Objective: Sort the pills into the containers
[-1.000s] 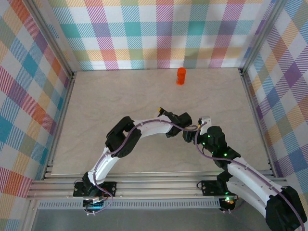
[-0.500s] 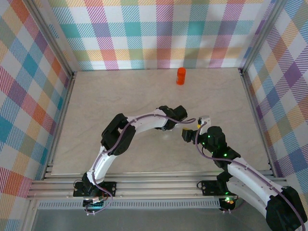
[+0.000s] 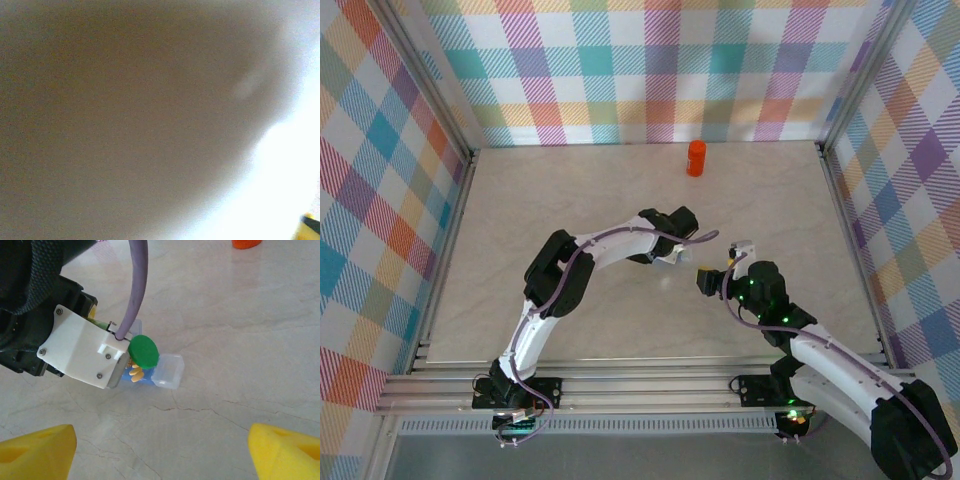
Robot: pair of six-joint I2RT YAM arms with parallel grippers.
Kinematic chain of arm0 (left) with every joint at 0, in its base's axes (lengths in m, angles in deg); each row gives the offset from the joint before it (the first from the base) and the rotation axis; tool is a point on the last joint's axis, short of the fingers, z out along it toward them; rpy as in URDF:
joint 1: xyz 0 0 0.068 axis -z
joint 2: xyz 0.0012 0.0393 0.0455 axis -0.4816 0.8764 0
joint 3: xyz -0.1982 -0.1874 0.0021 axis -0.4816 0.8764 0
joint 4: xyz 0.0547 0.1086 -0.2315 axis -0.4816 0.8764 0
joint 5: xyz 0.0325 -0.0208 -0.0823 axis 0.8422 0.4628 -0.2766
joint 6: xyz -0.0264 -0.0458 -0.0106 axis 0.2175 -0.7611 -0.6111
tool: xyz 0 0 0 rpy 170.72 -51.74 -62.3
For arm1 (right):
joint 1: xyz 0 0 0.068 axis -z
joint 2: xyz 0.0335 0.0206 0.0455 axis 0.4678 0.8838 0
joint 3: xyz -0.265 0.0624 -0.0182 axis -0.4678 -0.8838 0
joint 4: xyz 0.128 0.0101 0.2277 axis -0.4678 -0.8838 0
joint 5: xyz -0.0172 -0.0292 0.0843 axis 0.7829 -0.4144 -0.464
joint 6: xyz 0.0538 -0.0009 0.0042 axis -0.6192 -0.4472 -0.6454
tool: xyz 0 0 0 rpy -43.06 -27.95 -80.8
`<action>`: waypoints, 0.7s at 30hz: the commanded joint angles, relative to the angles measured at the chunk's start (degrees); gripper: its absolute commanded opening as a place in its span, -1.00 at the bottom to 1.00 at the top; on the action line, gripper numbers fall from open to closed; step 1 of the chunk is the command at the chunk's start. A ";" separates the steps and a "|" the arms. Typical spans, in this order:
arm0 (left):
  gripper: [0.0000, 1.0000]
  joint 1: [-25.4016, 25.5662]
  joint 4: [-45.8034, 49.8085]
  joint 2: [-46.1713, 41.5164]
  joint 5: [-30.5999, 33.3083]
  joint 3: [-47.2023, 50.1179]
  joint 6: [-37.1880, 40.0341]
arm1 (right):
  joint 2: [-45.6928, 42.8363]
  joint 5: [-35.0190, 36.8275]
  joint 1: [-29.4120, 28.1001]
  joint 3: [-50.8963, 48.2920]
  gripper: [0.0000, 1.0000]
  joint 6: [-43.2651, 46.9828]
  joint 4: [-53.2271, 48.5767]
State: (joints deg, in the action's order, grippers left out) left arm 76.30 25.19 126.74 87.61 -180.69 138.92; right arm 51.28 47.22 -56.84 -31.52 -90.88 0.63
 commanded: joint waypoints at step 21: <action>-1.00 -2.90 6.85 -1.09 -2.79 0.25 -0.34 | 1.12 -1.61 -0.41 0.60 0.76 0.50 3.40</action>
State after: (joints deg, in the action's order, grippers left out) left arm 74.48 26.30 126.52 85.45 -181.00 137.85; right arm 52.65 46.61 -56.84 -31.52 -90.88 2.40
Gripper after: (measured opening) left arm 0.514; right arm 0.877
